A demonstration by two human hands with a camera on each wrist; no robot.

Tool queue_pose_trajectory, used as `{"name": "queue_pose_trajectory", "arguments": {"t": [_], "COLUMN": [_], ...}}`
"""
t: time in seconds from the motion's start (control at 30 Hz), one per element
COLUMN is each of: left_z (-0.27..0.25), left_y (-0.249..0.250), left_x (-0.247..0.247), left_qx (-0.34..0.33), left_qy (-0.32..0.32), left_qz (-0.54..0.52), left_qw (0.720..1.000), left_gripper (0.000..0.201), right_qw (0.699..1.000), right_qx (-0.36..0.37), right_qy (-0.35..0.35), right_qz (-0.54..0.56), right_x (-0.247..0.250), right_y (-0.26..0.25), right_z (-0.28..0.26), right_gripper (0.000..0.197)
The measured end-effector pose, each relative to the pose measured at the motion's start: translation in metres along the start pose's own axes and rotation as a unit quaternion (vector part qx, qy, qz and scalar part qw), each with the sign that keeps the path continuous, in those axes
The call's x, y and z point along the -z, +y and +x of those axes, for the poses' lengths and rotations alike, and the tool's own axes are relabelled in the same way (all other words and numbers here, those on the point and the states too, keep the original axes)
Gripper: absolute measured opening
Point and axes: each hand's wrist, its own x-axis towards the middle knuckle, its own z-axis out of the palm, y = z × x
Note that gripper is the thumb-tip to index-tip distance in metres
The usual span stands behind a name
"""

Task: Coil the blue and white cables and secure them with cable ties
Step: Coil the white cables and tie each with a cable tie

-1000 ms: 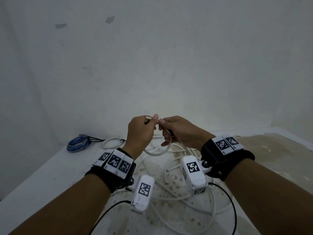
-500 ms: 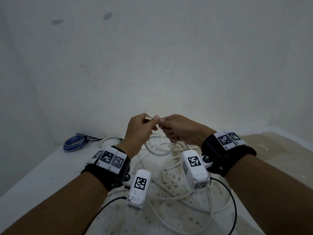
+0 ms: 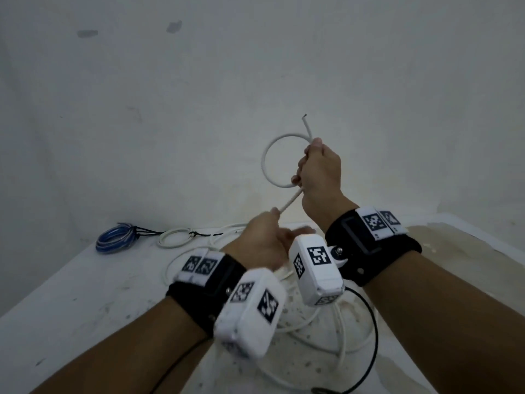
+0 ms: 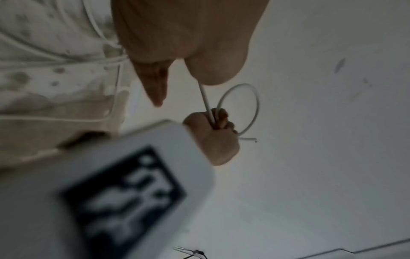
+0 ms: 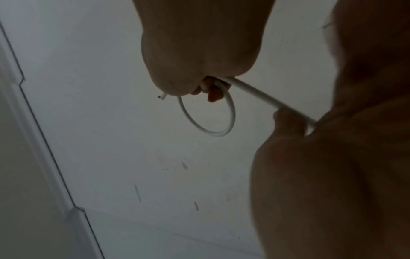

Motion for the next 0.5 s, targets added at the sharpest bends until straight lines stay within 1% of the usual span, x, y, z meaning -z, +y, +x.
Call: {"name": "queue_pose_trajectory", "arguments": {"t": [0.07, 0.1, 0.13, 0.2, 0.23, 0.3, 0.37, 0.4, 0.43, 0.47, 0.5], "left_z": [-0.001, -0.005, -0.009, -0.007, -0.006, -0.003, -0.005, -0.006, -0.004, -0.002, 0.000], "left_y": [0.015, 0.021, 0.026, 0.030, 0.029, 0.022, 0.018, 0.018, 0.020, 0.023, 0.028], "left_x": [-0.014, -0.020, -0.025, -0.028, -0.031, -0.033, -0.038, -0.038, -0.036, -0.033, -0.027], "left_qx": [-0.087, -0.121, -0.144, -0.174, -0.182, -0.202, -0.232, -0.253, -0.285, -0.323, -0.361], "left_qy": [0.065, 0.086, 0.097, 0.109, 0.110, 0.116, 0.130, 0.135, 0.142, 0.149, 0.157], "left_qz": [-0.048, -0.054, -0.055, -0.030, 0.004, 0.063, 0.112, 0.143, 0.189, 0.246, 0.311], "left_qw": [0.993, 0.988, 0.983, 0.978, 0.977, 0.970, 0.957, 0.947, 0.929, 0.902, 0.865], "left_gripper": [0.024, 0.022, 0.024, 0.027, 0.027, 0.024, 0.017, 0.020, 0.021, 0.022, 0.023], "right_qw": [1.000, 0.998, 0.995, 0.981, 0.973, 0.967, 0.973, 0.978, 0.984, 0.989, 0.993], "right_qx": [-0.019, -0.039, -0.067, -0.129, -0.150, -0.166, -0.156, -0.146, -0.133, -0.115, -0.095], "right_qy": [0.022, 0.035, 0.048, 0.067, 0.073, 0.083, 0.086, 0.083, 0.077, 0.067, 0.056], "right_qz": [0.005, 0.023, 0.052, 0.127, 0.158, 0.177, 0.146, 0.120, 0.091, 0.063, 0.036], "right_x": [0.011, 0.017, 0.024, 0.039, 0.045, 0.051, 0.050, 0.047, 0.044, 0.042, 0.039], "right_y": [-0.001, -0.003, -0.004, -0.008, -0.009, -0.008, -0.003, 0.000, 0.004, 0.008, 0.012], "right_z": [0.002, 0.003, 0.005, 0.008, 0.010, 0.011, 0.010, 0.008, 0.006, 0.004, 0.002], "right_gripper": [0.038, 0.037, 0.036, 0.033, 0.031, 0.030, 0.032, 0.034, 0.036, 0.037, 0.038]}}
